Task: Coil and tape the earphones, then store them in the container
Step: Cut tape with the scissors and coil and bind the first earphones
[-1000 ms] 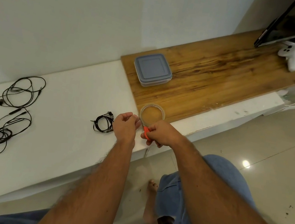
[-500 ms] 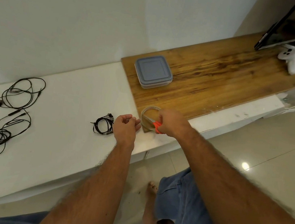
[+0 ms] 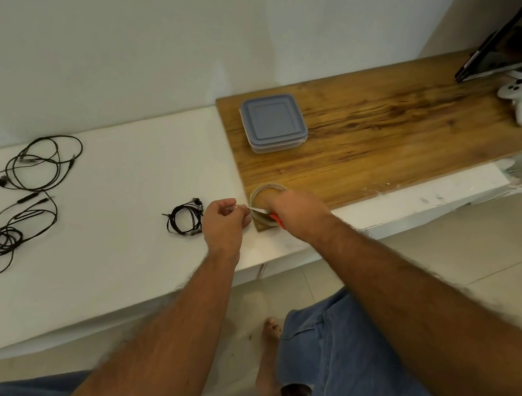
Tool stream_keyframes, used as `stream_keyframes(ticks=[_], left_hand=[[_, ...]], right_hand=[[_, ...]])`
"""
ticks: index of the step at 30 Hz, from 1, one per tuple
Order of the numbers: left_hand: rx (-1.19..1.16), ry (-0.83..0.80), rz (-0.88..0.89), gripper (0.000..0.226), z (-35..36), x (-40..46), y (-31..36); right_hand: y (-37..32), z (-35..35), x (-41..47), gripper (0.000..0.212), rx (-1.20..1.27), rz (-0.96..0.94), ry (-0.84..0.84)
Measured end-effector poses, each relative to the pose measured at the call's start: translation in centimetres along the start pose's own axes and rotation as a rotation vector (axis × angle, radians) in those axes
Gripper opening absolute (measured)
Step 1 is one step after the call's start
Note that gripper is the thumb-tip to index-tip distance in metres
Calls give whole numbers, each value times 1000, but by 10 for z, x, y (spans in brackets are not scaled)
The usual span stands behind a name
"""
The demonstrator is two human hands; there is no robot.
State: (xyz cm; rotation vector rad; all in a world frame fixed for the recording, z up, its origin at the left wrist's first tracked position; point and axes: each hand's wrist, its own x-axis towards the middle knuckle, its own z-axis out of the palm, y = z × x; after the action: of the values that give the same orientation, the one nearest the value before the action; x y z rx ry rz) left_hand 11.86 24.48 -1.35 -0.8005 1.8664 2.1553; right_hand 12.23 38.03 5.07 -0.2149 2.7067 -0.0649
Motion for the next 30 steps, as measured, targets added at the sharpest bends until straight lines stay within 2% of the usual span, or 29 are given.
stream_keyframes(ticks=[6, 12, 20, 25, 30], left_hand=[[187, 25, 58, 36, 1, 2, -4], [373, 84, 123, 37, 4, 2, -6], [503, 148, 198, 34, 6, -7, -2], [662, 82, 377, 32, 1, -12, -1], [843, -46, 576, 33, -3, -11, 1]], right_hand=[[-5, -1, 4, 21, -58, -15, -64], [-8, -8, 5, 21, -106, -12, -117], [-14, -10, 9, 24, -90, 52, -132], [-17, -11, 5, 25, -91, 61, -143], [-26, -17, 16, 31, -109, 148, -289]])
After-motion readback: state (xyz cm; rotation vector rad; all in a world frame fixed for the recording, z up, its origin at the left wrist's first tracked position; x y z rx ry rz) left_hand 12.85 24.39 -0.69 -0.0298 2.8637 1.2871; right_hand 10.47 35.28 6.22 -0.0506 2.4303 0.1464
